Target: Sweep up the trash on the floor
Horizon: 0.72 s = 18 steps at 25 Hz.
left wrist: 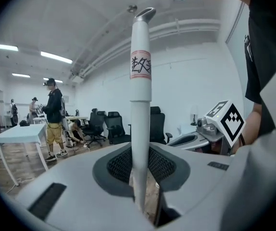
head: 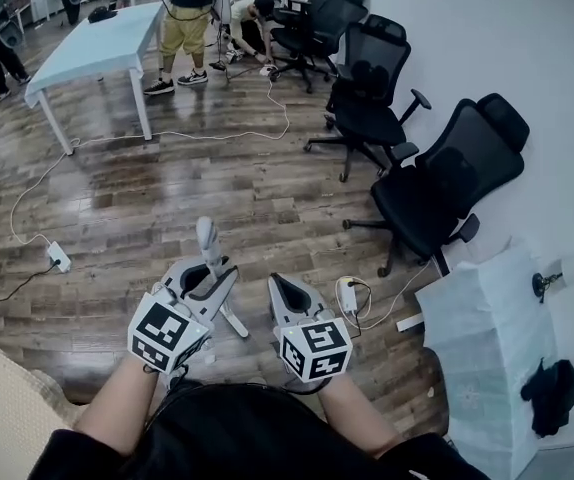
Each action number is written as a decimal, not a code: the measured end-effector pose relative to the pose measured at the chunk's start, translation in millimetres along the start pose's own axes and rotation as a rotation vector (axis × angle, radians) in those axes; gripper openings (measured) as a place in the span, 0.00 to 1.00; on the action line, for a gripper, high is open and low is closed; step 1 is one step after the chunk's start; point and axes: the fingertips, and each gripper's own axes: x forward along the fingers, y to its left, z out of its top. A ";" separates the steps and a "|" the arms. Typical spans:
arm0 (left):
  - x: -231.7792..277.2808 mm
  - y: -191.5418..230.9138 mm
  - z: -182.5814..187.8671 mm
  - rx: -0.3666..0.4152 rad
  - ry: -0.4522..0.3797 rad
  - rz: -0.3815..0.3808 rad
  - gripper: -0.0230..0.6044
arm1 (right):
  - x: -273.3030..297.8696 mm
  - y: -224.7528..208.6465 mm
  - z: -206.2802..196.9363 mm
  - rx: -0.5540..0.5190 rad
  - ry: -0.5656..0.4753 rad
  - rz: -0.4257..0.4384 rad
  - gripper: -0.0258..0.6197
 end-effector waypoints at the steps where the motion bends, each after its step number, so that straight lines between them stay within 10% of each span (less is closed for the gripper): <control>1: -2.4 4.8 6.5 0.001 -0.017 0.012 0.15 | 3.1 1.1 3.5 -0.003 0.001 -0.001 0.06; 18: -26.6 58.3 15.1 -0.056 -0.051 0.125 0.15 | 42.4 34.5 30.7 -0.047 0.026 0.019 0.06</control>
